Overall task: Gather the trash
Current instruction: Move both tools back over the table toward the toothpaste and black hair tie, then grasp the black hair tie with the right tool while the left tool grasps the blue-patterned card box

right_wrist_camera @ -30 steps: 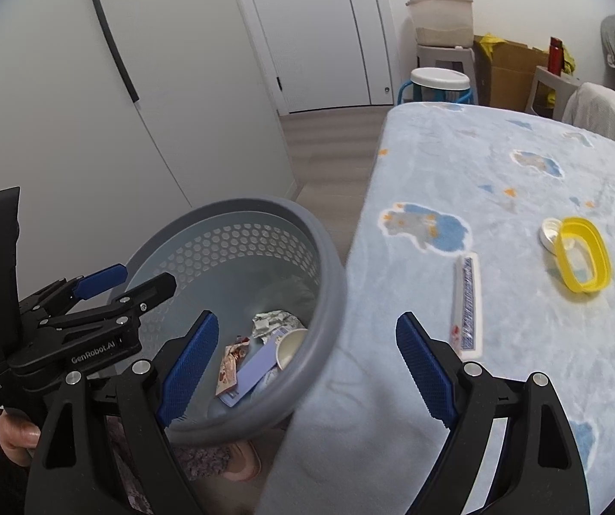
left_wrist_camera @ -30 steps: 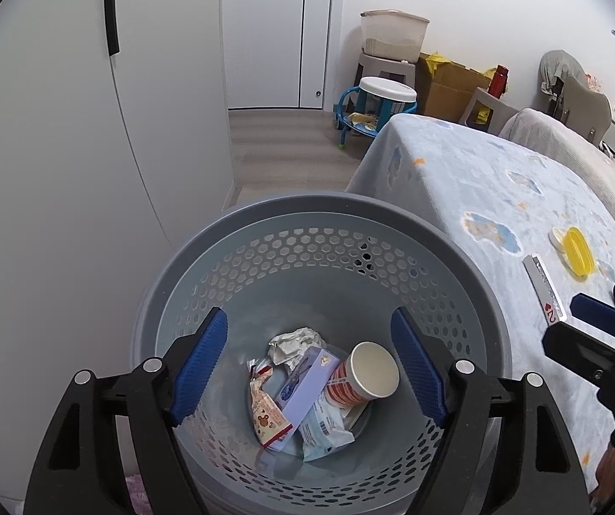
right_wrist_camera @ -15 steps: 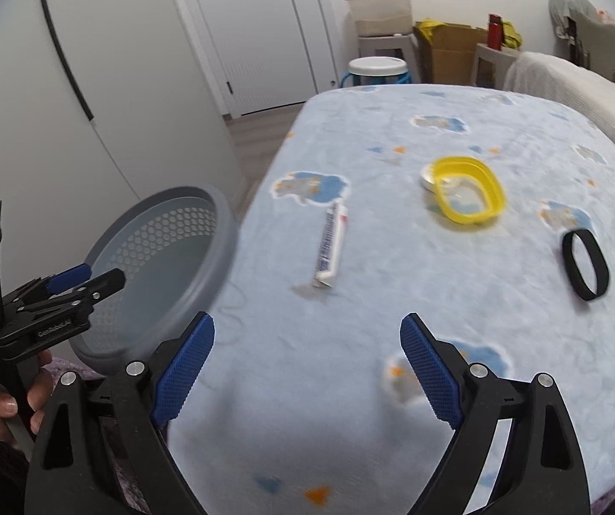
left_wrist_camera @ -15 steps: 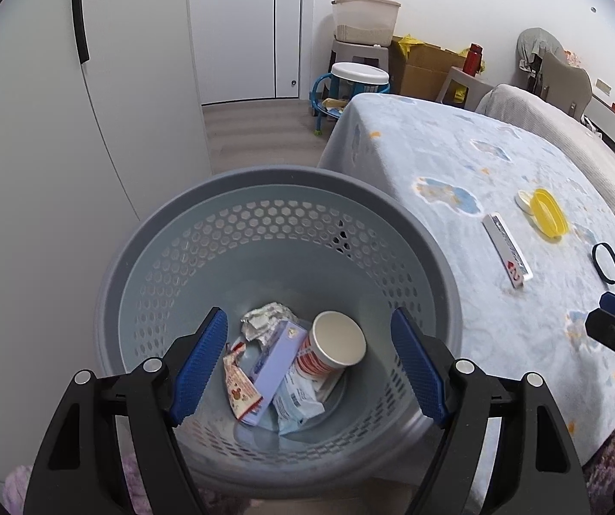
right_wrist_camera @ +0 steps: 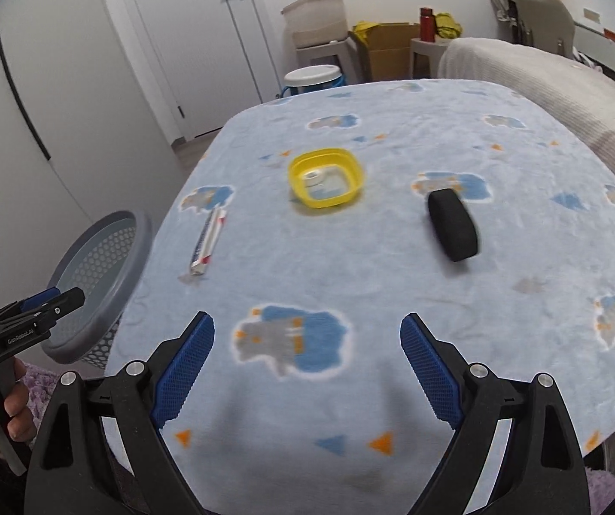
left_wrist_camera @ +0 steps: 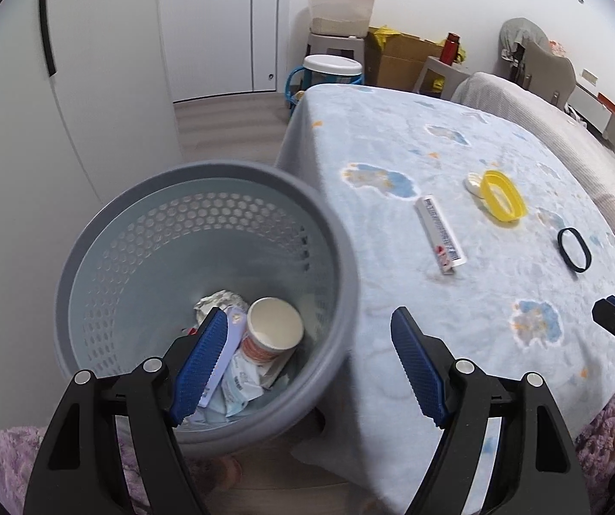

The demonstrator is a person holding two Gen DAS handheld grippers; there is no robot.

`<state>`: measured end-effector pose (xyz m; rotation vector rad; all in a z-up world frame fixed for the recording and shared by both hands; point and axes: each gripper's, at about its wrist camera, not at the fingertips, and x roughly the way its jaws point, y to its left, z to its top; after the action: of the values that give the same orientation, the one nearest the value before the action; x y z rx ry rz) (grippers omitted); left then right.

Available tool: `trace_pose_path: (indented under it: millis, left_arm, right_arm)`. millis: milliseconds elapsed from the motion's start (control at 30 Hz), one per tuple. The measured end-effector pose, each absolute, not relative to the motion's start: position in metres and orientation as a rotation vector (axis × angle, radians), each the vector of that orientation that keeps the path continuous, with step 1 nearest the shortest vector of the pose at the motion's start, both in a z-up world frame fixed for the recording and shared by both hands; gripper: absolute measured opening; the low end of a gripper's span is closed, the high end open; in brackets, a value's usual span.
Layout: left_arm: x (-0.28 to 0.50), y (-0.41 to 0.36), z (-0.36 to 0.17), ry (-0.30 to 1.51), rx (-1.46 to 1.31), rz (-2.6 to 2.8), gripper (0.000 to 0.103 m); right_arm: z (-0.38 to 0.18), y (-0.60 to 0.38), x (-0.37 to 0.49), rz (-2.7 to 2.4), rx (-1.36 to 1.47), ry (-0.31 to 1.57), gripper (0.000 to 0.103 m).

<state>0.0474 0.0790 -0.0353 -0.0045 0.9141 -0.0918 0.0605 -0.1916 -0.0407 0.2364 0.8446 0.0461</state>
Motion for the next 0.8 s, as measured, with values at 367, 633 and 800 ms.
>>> trace_pose_path:
  millis: [367,633,800]
  left_arm:
    - [0.062,0.016,-0.02,0.876,0.053,-0.15,0.075]
    - [0.078,-0.007,-0.028,0.91,0.037,-0.147,0.075]
    - [0.087,-0.015,-0.038,0.934,0.047,-0.141,0.075]
  right_arm:
    - [-0.036,-0.242,0.084,-0.02,0.171,0.847,0.087]
    - [-0.054,-0.263,0.125,-0.049,0.132,0.89,0.087]
    - [-0.071,-0.273,0.142,-0.062,0.146,0.932,0.079]
